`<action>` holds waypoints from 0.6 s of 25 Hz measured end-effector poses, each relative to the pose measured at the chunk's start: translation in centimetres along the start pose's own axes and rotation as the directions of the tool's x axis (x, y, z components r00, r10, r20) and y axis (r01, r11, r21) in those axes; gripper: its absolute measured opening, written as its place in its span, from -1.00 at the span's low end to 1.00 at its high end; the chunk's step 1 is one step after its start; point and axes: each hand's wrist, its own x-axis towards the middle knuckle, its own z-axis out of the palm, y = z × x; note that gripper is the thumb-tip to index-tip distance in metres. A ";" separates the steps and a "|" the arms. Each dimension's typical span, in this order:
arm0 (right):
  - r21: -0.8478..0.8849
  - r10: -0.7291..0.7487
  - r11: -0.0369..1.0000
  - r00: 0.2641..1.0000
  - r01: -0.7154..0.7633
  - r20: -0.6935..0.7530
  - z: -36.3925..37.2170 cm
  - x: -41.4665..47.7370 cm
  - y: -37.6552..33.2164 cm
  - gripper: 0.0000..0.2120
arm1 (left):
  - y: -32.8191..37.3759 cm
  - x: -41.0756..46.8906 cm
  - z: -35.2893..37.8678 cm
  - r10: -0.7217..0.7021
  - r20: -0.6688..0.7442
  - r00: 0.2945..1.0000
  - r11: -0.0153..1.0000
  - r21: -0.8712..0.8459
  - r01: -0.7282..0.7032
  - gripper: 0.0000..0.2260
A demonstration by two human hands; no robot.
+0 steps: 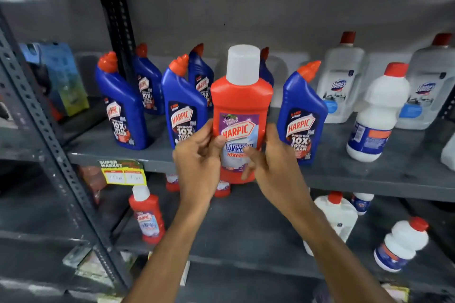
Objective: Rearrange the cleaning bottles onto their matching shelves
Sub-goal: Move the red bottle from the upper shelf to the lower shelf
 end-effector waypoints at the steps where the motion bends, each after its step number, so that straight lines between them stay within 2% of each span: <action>1: 0.030 -0.004 1.000 1.000 0.004 -0.002 0.4 -1.5 0.4 -0.83 | -0.3 -1.5 -0.8 0.006 -0.008 1.000 1.000 -0.022 -0.006 -0.66; 4: 0.075 0.057 0.995 0.996 -0.062 0.069 3.0 -5.4 2.8 -0.79 | -3.4 -5.4 -3.0 -0.059 -0.013 0.998 0.998 -0.014 0.058 -0.61; 8: 0.057 0.193 0.977 0.963 -0.206 0.188 7.5 -8.0 9.0 -0.65 | -10.1 -9.5 -5.2 -0.223 0.074 0.972 0.973 0.075 0.218 -0.54; 13: -0.041 0.346 0.937 0.908 -0.346 0.238 13.1 -8.2 17.3 -0.56 | -18.6 -11.1 -5.7 -0.336 0.127 0.933 0.926 0.223 0.303 -0.42; 15: -0.031 0.409 0.910 0.883 -0.414 0.230 14.8 -7.7 19.3 -0.54 | -21.8 -10.9 -5.7 -0.379 0.138 0.915 0.910 0.233 0.342 -0.51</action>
